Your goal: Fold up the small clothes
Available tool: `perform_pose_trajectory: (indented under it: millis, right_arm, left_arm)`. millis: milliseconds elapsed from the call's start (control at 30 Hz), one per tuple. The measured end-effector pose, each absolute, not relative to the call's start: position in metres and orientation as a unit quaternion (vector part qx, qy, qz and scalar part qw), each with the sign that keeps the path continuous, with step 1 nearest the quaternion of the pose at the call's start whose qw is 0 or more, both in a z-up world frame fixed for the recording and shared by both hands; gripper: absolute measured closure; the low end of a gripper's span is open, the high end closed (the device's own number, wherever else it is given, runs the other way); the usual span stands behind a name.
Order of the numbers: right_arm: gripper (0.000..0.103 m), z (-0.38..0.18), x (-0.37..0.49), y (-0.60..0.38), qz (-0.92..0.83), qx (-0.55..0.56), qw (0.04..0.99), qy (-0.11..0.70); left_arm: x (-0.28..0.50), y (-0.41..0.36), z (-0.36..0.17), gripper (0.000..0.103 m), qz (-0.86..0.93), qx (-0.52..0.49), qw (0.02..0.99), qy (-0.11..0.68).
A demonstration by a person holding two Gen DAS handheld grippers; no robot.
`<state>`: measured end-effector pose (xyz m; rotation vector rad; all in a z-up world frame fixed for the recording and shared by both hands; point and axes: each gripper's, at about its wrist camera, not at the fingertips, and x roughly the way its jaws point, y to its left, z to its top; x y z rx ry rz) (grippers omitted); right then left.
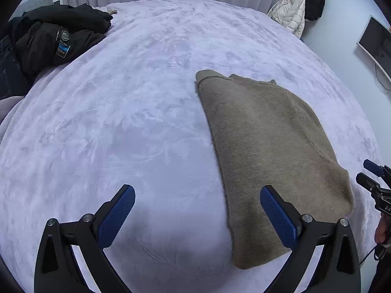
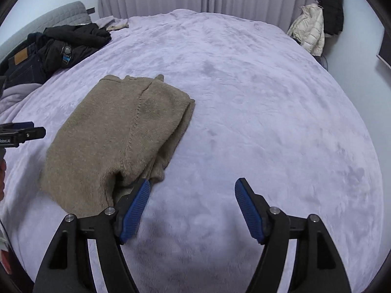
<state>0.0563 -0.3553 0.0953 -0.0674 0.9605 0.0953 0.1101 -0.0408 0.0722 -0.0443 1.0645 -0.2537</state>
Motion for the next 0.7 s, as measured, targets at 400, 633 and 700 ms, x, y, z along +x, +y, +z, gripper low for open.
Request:
perform_pose_trajectory:
  millis: [400,633,700]
  right_arm:
    - [0.024,0.059,0.119,-0.347,0.119,0.112,0.861,0.482]
    - [0.017,0.004,0.165,-0.336,0.168,0.188,0.808,0.533]
    - [0.015,0.004,0.169,-0.324,0.174,0.171,0.822,0.515]
  left_arm:
    - [0.150,-0.118,0.034,0.000,-0.177,0.005,0.816,0.550]
    - [0.176,-0.120,0.009,0.000,-0.229,-0.058,0.784,0.574]
    - [0.183,-0.116,0.003,0.000,-0.246,-0.087,0.772,0.580]
